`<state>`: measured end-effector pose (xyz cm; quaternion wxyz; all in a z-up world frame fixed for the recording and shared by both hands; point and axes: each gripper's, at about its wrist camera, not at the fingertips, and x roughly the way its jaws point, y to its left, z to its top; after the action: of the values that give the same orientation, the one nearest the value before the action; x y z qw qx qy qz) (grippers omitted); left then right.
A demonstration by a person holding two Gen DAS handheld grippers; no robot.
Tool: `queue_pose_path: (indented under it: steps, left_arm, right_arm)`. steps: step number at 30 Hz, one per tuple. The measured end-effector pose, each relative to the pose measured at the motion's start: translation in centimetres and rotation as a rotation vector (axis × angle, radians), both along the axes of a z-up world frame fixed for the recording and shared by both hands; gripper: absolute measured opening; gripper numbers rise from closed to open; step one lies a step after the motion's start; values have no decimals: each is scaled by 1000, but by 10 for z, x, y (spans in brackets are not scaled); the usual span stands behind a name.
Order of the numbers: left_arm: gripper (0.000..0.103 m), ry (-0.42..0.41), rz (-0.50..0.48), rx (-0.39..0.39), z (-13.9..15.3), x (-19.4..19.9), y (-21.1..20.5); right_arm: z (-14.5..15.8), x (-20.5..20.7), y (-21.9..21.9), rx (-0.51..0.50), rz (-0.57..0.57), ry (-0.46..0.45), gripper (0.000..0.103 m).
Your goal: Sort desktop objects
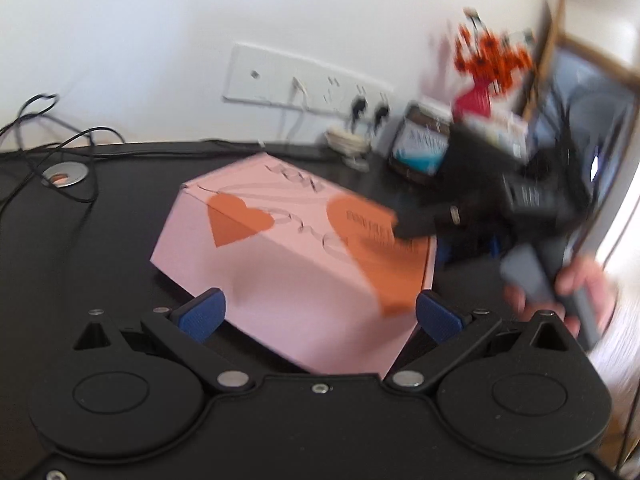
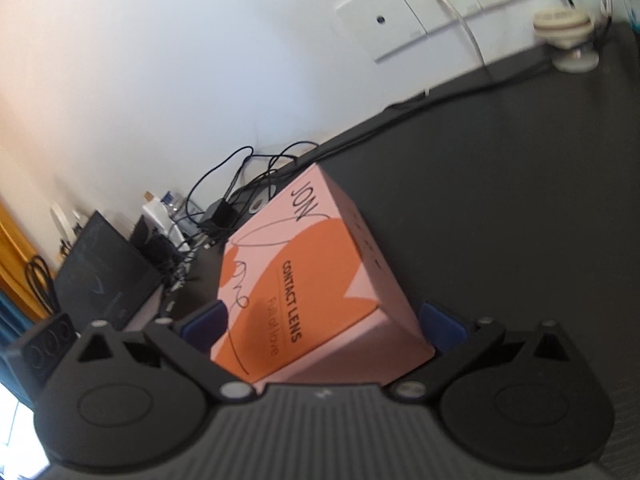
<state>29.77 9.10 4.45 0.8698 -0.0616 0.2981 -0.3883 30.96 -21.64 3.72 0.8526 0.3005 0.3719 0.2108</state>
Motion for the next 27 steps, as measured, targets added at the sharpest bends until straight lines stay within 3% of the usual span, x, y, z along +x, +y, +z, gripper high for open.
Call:
queue_pose_path:
  steps: [3, 6, 8, 12, 15, 24, 27]
  left_arm:
    - [103, 36, 70, -54, -2, 7, 10]
    - [103, 74, 91, -82, -5, 14, 13]
    - [103, 101, 85, -96, -7, 18, 13]
    - [103, 163, 62, -128, -13, 26, 13]
    - [103, 181, 42, -123, -17, 27, 10]
    - [103, 196, 30, -107, -20, 24, 4]
    - [103, 191, 26, -101, -19, 22, 3]
  right_arm:
    - [-6, -1, 1, 61, 12, 12, 102]
    - [-4, -2, 5, 41, 9, -1, 102]
    - [2, -3, 8, -19, -28, -40, 102]
    - [13, -12, 23, -257, -70, -156, 102]
    - [15, -18, 31, -321, -63, -213, 102]
    - [2, -22, 35, -158, -2, -129, 102]
    - [0, -30, 37, -145, -21, -132, 102]
